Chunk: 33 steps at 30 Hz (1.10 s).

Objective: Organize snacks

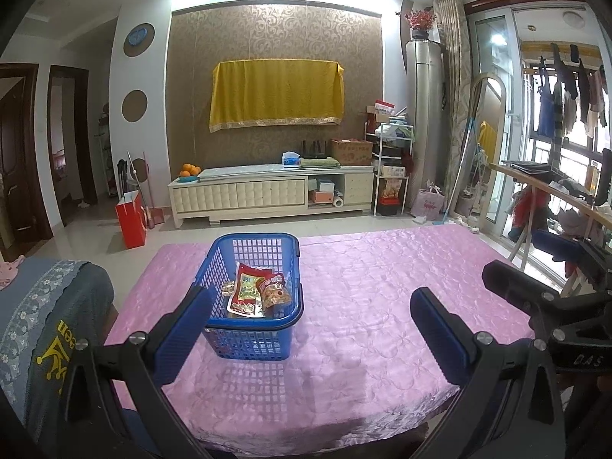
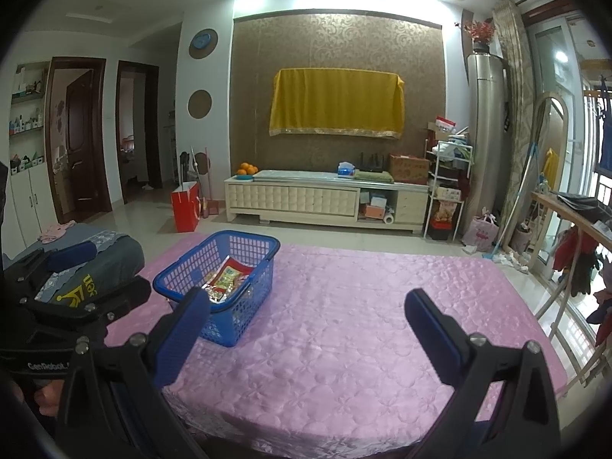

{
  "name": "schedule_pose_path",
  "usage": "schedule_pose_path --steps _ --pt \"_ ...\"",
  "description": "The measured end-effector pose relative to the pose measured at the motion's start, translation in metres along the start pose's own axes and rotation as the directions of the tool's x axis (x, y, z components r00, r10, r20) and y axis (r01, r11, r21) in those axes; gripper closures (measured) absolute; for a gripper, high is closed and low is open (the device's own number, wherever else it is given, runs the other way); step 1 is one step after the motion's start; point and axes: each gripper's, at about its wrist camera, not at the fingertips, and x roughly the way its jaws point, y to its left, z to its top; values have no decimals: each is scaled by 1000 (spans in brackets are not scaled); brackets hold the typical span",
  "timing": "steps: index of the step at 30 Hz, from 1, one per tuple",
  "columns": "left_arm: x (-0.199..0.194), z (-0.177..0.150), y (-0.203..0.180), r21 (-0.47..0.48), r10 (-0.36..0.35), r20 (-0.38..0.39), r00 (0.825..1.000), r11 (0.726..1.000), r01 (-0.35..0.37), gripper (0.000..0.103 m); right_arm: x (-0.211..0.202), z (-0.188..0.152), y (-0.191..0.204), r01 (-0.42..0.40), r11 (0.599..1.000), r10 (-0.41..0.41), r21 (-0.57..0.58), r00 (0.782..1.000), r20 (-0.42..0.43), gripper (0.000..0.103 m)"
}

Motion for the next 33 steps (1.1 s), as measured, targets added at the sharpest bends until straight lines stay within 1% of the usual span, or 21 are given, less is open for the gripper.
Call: schedule_pose_path --steps 10,33 --pt "2 -2 -4 -9 -9 -18 1000 1000 9 0 2 -3 -2 -1 1000 1 14 1000 -12 0" --pt "0 -1 -4 -11 -9 -22 1000 1000 9 0 1 -6 -3 -2 1000 3 16 1000 -17 0"
